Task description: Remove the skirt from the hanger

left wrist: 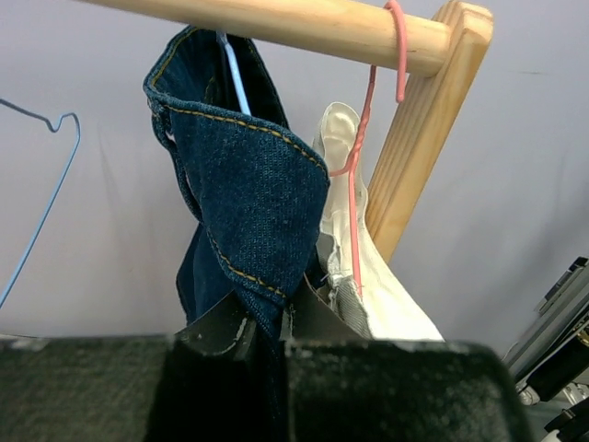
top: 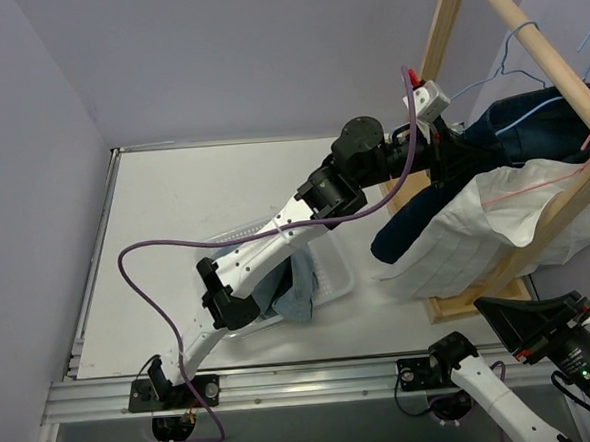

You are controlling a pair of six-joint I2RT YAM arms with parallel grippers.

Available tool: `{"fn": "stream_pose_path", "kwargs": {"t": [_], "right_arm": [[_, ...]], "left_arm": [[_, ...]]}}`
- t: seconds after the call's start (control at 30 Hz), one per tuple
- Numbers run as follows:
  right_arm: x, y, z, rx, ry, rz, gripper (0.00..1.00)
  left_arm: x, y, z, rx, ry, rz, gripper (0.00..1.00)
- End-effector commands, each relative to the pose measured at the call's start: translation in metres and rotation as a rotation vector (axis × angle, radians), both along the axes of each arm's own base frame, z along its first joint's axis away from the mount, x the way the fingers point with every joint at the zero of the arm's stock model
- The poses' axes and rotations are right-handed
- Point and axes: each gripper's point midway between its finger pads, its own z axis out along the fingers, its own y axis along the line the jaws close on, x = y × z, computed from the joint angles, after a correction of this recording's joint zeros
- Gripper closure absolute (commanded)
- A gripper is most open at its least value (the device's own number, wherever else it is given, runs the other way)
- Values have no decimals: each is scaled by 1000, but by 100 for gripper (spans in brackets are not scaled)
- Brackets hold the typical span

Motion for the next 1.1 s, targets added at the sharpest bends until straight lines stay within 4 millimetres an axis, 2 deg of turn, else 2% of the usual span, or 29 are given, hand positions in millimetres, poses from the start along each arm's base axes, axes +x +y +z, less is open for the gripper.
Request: {"fn": "stream_pose_path", "kwargs": {"t": [0.0, 0.17, 0.43, 0.57, 0.6, 0.63, 0.67, 0.7, 0.73, 0.77, 0.8, 0.83, 0.87, 0.9, 0.93, 0.97, 1.0, 1.03, 1.07], "right_arm": [[-1, -3, 12, 32, -41, -9, 97], [-3, -4, 11, 38, -43, -12, 97], [-1, -2, 9, 59, -47, -9, 97], [-1, -3, 10, 61, -42, -15, 97], [-1, -3, 11, 65, -42, -17, 97], [-1, -3, 11, 63, -39, -17, 97], [-1, -3, 11, 61, -35, -19, 97], [0, -4, 9, 52, -26, -25, 97], [1, -5, 8, 44, -20, -31, 97], [5, -3, 6, 28, -9, -31, 97], [8, -3, 3, 13, 4, -34, 97], [11, -2, 1, -7, 8, -32, 97], [18, 1, -1, -29, 27, -35, 97], [23, 4, -1, -45, 34, -29, 97], [27, 9, -2, -65, 39, -8, 97], [38, 15, -3, -103, 46, -3, 97], [44, 18, -4, -125, 53, 0, 97], [48, 23, -3, -143, 50, 22, 97], [59, 28, -3, -177, 46, 34, 97]], "left_arm": [[-7, 15, 55, -215, -50, -11, 98], [-2, 1, 34, -179, -33, -5, 98], [-4, -10, 15, -138, -31, -32, 98], [9, -10, -3, -61, -3, -16, 98], [19, -7, -9, -40, -4, 4, 98], [20, 4, 3, -43, -13, 20, 98], [28, 0, -20, 13, 10, 29, 98], [31, 3, -23, 30, -7, 40, 98], [29, 18, -8, 21, -27, 44, 98], [32, 18, -24, 62, -18, 46, 98], [33, 22, -26, 82, -36, 53, 98], [28, 36, -20, 104, -35, 58, 98], [26, 41, -22, 119, -38, 60, 98], [28, 41, -47, 174, -19, 62, 98], [22, 57, -29, 144, -36, 71, 98], [25, 65, -31, 151, -30, 89, 98], [29, 67, -56, 203, -5, 95, 98], [24, 82, -44, 189, -14, 107, 98], [30, 92, -45, 195, -9, 130, 98]]}}
